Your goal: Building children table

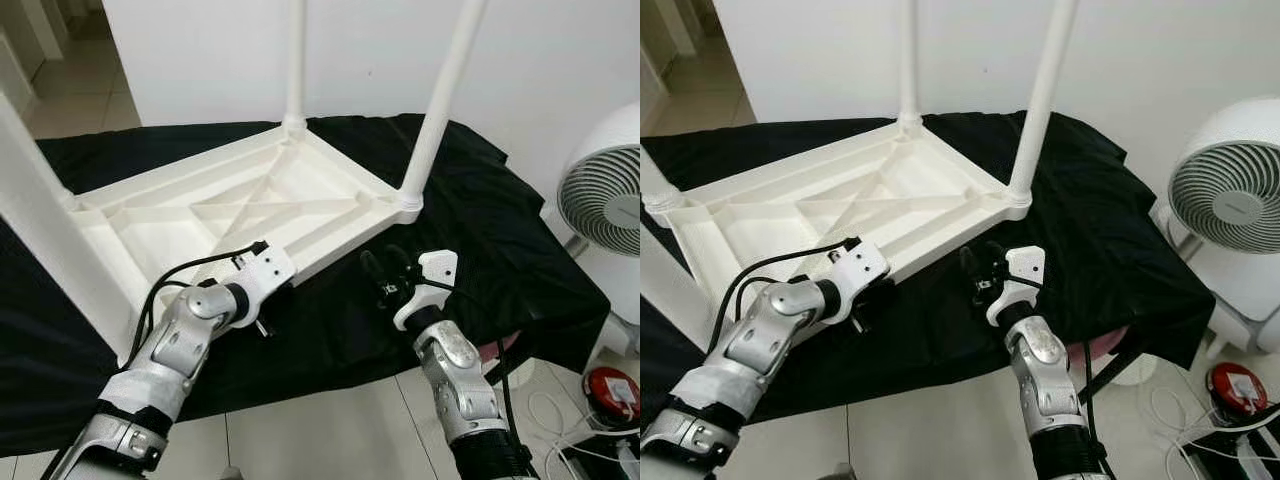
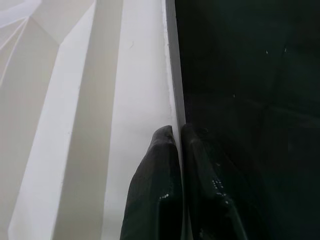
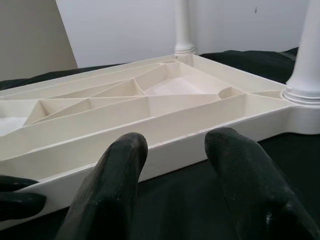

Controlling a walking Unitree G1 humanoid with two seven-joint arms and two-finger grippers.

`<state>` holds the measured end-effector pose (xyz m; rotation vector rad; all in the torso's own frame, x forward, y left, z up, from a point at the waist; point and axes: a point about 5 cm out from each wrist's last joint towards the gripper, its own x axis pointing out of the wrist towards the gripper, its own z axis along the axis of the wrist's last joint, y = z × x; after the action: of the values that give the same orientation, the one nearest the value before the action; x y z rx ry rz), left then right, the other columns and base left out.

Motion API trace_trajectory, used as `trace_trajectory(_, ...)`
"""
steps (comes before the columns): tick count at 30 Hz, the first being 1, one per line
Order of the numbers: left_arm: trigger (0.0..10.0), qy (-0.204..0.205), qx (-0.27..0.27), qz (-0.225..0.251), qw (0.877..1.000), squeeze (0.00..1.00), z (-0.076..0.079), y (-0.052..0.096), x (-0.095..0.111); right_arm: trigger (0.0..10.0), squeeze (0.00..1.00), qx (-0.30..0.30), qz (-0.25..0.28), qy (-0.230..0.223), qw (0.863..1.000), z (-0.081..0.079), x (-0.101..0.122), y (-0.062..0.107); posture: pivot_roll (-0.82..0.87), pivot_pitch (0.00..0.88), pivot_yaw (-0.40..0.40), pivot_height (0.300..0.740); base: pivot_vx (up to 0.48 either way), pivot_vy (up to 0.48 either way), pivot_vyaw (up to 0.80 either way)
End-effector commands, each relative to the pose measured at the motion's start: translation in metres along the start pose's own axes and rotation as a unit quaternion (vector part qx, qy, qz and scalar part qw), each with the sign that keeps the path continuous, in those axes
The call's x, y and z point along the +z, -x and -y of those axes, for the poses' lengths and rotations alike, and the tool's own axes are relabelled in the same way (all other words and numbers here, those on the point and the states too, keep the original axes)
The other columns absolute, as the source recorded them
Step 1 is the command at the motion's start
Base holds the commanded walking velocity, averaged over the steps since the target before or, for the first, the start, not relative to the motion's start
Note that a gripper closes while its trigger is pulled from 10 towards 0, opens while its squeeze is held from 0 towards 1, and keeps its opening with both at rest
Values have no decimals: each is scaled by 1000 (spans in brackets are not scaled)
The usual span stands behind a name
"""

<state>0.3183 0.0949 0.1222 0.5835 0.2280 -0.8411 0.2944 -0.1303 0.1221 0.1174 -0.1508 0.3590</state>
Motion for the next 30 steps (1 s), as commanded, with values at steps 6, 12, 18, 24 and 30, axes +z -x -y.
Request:
trace_trajectory(6,10000,-57,47,114,991,0,0,-2,36,10000,0,-8,0,4,1000,1,-1,4,-15,12,-29,740,0,0,0)
trace_trajectory(12,10000,-9,69,170,983,1000,-7,13,48,10000,0,-7,-2,1,1000,-1,-2,5,-2,17,-32,740,0,0,0)
trace_trajectory(18,10000,-13,111,190,975,514,-10,21,49,10000,0,1,-4,0,1000,-4,-4,3,14,16,-40,740,0,0,0)
trace_trajectory(24,10000,19,127,216,968,0,-8,29,52,10000,0,6,-6,-1,1000,-6,-4,3,20,15,-43,740,0,0,0)
trace_trajectory(30,10000,89,175,236,952,0,2,53,39,10000,0,6,-6,8,1000,-6,-6,1,44,9,-50,740,0,0,0)
